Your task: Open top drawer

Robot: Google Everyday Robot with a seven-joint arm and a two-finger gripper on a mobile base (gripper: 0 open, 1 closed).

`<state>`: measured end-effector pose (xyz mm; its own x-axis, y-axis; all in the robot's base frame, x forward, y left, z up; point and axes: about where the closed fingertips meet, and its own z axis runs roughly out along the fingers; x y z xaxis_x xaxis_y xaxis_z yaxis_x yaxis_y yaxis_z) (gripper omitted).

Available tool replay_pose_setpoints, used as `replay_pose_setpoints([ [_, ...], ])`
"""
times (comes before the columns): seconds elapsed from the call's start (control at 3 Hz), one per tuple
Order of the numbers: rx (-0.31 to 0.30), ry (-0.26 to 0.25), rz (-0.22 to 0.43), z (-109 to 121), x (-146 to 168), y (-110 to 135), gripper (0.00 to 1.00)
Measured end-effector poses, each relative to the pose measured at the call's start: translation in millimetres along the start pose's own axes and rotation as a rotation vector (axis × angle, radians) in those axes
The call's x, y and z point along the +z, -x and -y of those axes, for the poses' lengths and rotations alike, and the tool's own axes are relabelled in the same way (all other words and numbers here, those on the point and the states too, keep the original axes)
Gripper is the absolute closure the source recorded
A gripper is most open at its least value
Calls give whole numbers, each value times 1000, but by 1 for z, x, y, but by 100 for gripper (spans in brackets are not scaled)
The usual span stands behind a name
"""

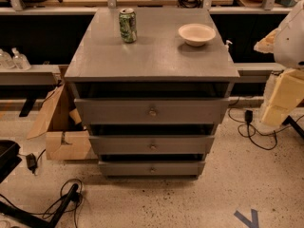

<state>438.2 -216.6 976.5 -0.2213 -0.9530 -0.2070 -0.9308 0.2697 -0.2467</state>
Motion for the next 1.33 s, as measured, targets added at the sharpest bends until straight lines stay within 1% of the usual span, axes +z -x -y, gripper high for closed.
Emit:
replay_pose_setpoints([
  [0.33, 0, 0, 0, 0, 0, 0, 0],
  [0.67, -10, 23, 46, 0, 27, 2, 0],
  [1.0, -15, 52, 84, 2, 93, 13, 0],
  [1.33, -7, 15, 118, 9, 168, 22, 0],
])
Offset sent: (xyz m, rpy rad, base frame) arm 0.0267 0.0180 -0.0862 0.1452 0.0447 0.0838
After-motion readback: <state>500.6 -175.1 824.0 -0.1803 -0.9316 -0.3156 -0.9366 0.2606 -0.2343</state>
